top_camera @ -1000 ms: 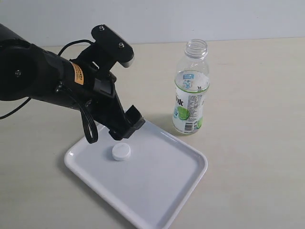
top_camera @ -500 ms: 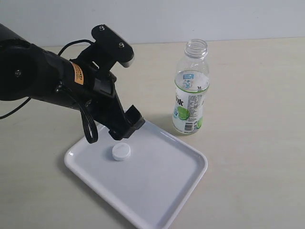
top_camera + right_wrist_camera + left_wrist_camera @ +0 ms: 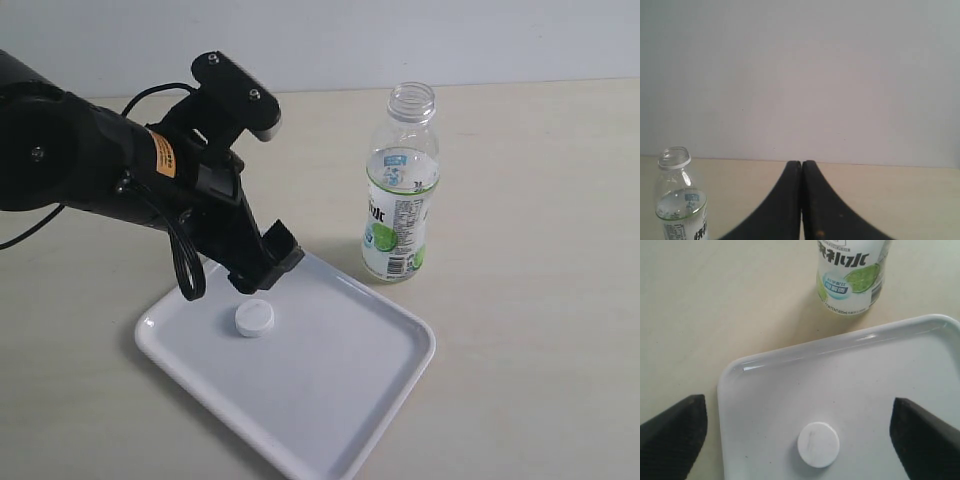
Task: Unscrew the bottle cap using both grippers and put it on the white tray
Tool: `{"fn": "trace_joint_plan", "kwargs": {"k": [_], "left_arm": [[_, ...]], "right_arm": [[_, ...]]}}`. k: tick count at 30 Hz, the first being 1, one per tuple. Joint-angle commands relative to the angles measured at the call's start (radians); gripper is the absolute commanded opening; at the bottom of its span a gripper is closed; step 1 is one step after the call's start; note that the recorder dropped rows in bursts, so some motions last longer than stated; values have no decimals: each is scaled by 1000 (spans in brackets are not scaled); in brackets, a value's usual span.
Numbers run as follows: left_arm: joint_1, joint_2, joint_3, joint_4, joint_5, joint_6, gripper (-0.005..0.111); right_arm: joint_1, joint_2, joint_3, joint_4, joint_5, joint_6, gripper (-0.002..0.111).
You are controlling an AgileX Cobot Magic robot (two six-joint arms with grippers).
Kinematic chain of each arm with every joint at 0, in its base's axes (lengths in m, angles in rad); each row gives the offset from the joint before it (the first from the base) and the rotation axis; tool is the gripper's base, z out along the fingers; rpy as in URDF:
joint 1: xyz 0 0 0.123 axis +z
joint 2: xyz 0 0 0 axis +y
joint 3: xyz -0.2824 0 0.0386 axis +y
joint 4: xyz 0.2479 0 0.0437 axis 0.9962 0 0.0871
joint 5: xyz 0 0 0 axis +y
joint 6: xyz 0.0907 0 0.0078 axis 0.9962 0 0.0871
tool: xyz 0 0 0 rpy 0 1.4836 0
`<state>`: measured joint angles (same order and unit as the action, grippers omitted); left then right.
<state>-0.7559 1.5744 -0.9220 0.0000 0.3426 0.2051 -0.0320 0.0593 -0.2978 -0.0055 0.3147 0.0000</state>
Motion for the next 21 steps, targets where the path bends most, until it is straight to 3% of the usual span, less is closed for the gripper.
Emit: {"fn": "trace_joint_plan", "kwargs": {"k": [1,21], "left_arm": [[-2,-8,3,0,-9,0,94],[-2,-8,3,0,-9,0,94]], "right_arm": [[-2,-46,108,-34,-53,0,0],[-2,-59,247,-62,-3,0,0]]}}
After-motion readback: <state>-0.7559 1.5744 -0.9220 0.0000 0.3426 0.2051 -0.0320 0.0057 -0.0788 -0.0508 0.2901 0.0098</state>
